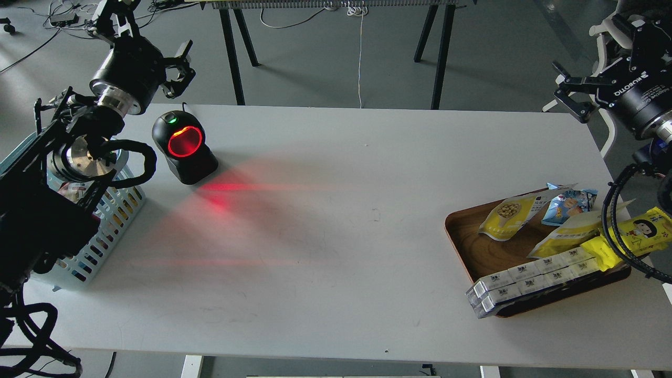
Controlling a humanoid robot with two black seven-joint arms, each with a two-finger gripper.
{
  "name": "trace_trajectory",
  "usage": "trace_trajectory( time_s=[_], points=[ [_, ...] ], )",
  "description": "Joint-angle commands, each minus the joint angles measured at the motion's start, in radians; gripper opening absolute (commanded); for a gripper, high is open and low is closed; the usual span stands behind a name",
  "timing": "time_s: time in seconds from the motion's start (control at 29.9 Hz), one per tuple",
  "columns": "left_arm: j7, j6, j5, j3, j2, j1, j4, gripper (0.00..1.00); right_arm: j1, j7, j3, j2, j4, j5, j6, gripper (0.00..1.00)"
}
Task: Scan snack and place in basket
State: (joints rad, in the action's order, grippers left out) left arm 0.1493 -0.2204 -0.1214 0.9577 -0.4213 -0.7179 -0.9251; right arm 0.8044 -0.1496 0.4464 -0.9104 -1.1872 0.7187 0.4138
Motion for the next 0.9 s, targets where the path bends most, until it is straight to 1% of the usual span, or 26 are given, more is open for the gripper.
trace_trajectory(
  time_s=[0.0, 0.27, 0.6, 0.8, 0.87],
  points=[
    [0.000, 0.002, -0.001, -0.002, -0.001, -0.003, 0.000, 1.00, -0.001, -0.001, 0.005, 0.018, 0.000, -0.001, 0.000, 0.99],
    [-0.002, -0.005, 0.005, 0.003, -0.002, -0.011, 0.002, 1.00, -0.001, 0.001, 0.012, 0.048, 0.006, -0.005, 0.000, 0.99],
    [0.000, -0.005, 0.005, 0.003, -0.010, -0.012, 0.002, 1.00, 0.001, 0.001, 0.011, 0.051, 0.006, -0.013, -0.003, 0.99],
    [-0.002, -0.007, 0.005, 0.003, -0.024, -0.011, -0.004, 1.00, 0.010, 0.012, 0.011, 0.035, -0.002, -0.024, -0.003, 0.99],
    [0.000, -0.007, 0.006, 0.004, -0.033, -0.012, -0.009, 1.00, 0.018, 0.013, 0.011, 0.009, -0.015, -0.039, -0.004, 0.99]
  ],
)
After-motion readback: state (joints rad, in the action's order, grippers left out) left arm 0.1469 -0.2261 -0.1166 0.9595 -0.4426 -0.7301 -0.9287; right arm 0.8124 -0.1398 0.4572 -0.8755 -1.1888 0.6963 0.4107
